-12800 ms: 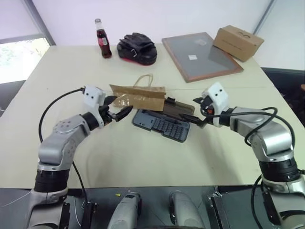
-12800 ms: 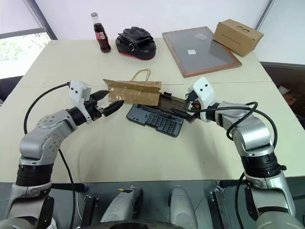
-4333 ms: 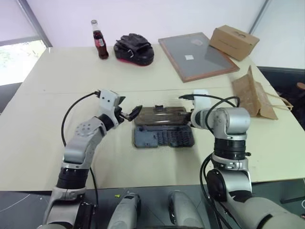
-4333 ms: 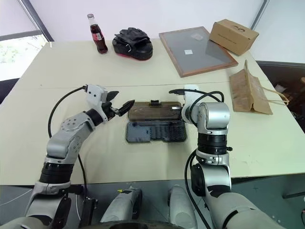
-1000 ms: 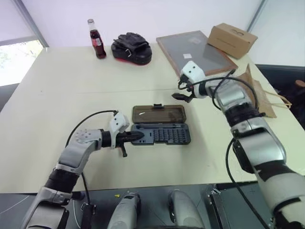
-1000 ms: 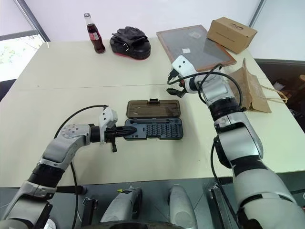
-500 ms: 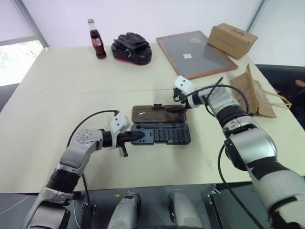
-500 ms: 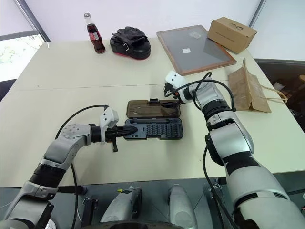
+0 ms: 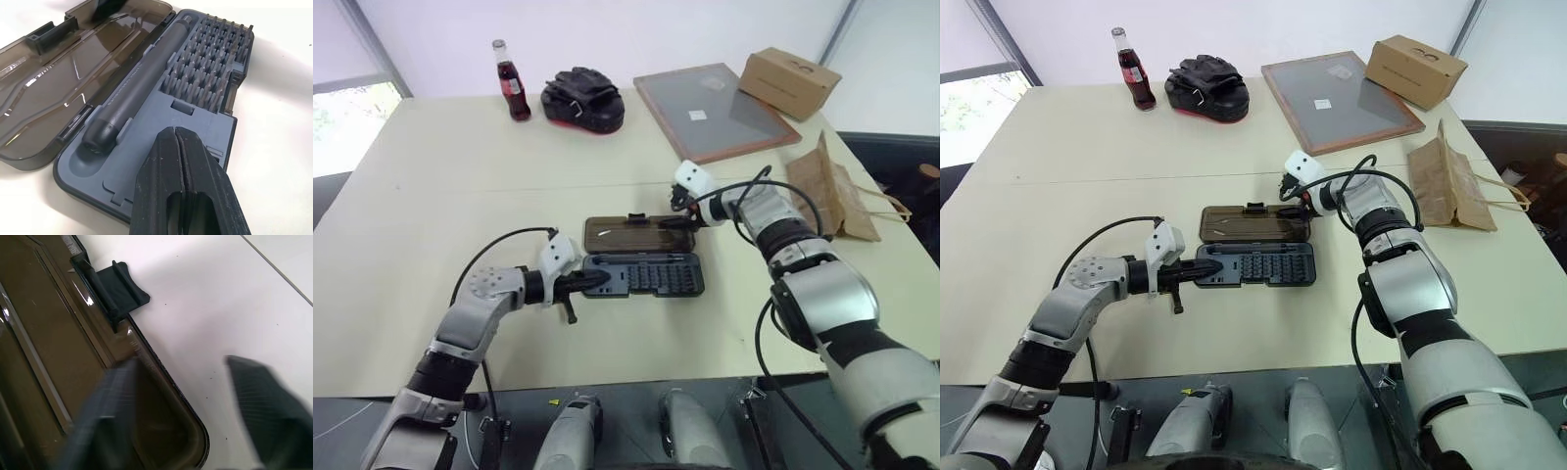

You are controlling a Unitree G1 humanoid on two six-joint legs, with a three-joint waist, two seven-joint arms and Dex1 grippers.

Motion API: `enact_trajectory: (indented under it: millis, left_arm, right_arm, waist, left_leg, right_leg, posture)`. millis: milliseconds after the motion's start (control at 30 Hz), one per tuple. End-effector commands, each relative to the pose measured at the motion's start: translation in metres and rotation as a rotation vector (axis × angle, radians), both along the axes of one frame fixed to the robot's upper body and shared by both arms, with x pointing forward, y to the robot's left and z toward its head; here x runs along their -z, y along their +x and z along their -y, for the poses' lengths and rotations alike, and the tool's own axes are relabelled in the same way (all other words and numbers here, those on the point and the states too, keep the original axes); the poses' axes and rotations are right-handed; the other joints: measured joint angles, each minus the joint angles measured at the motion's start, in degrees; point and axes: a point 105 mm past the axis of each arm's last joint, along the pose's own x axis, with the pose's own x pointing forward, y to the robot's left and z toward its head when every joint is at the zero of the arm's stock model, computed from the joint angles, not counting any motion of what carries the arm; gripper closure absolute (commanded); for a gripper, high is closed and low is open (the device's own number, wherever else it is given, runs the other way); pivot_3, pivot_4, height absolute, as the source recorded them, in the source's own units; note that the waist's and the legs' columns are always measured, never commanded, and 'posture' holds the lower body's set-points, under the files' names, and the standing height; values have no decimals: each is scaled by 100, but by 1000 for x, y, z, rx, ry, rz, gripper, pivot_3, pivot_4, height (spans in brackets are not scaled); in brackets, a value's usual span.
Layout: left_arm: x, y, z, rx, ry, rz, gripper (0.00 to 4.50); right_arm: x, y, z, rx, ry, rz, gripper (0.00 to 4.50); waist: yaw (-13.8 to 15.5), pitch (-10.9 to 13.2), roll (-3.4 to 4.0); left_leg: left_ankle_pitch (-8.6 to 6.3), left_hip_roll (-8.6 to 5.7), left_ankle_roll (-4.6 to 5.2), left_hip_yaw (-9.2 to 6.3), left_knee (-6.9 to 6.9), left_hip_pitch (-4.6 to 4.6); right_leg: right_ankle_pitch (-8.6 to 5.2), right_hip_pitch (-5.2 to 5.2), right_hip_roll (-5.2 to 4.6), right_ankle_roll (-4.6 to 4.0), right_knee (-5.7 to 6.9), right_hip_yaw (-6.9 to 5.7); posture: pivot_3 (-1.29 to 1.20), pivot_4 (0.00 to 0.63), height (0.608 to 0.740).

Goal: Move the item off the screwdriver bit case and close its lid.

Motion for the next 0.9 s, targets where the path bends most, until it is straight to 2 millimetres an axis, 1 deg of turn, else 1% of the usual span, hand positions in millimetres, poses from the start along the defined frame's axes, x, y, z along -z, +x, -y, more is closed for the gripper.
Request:
enact_trajectory:
  millis: [33, 67, 100, 167, 200, 400, 700, 800, 867, 900]
  left_arm:
    - [-2, -2, -1, -5, 4, 15, 4500]
    - [-2, -1, -1, -7, 4, 18, 4500]
    - [-2, -1, -1, -8, 4, 20, 4500]
    - [-3, -1, -2, -10, 4, 25, 4500]
    - [-4, -1, -2, -12, 4, 28, 4500]
    - [-6, 2, -2, -22, 0, 38, 4500]
    - [-7, 4, -3, -32, -3, 46, 4500]
    - [-8, 4, -3, -38, -4, 50, 4500]
    - [-9, 4, -3, -40, -4, 52, 4500]
    - [-9, 4, -3, -41, -4, 53, 4500]
  right_arm:
    - [0, 1, 0, 0, -12, 8, 3784]
    - [2, 0, -1, -4, -19, 4, 4210]
    - [4, -1, -1, -9, -25, 0, 4469]
    - [7, -3, -3, -27, -40, -11, 4469]
    - [10, -4, -3, -36, -51, -15, 4469]
    - [20, -10, -7, -93, -90, -42, 4469]
    - [23, -11, -8, -111, -127, -47, 4469]
    - [24, -10, -10, -98, -142, -38, 3617]
    - [23, -8, -12, -92, -147, -30, 2700]
    - [23, -8, -13, -90, -149, -27, 2700]
  waist:
    - [-7, -2, -2]
    - [-7, -3, -4]
    - [-8, -3, -4]
    - [-4, -2, -3]
    - [-5, -2, -3]
    - [-14, -3, -3]
    - [-18, -3, -3]
    - [-23, -3, -3]
    - [-22, -3, -2]
    - [-20, -3, -3]
  left_leg:
    - [0, 0, -1, 1, 1, 4]
    - [0, 0, -1, 2, 1, 15]
    - [0, 1, -1, 2, -1, 35]
    - [-2, 1, 1, 2, -6, 81]
    - [-2, 1, 1, -1, -6, 86]
    - [-3, 2, 2, -3, -7, 86]
    - [-3, 2, 2, -4, -7, 86]
    - [-3, 2, 2, -4, -7, 86]
    - [-3, 2, 2, -5, -9, 86]
    - [-3, 2, 2, -5, -9, 86]
  right_leg:
    - [0, 3, 0, 0, 1, 0]
    - [0, 13, 1, 0, 1, 0]
    - [0, 36, 1, 0, 1, 0]
    - [-2, 84, 2, -2, -3, 0]
    - [-3, 91, 3, -2, -4, -1]
    - [-3, 90, 5, -1, -4, 0]
    - [-3, 90, 5, -1, -5, 0]
    - [-3, 90, 5, -1, -4, 0]
    - [-3, 89, 5, -1, -5, 0]
    - [-3, 88, 5, -1, -5, 0]
  posture:
    - [0, 150, 740]
    - [0, 150, 740]
    - [0, 150, 740]
    - [0, 150, 740]
    - [0, 150, 740]
    - [0, 150, 740]
    - [0, 150, 740]
    - [0, 150, 740]
    - [0, 150, 740]
    - [0, 150, 740]
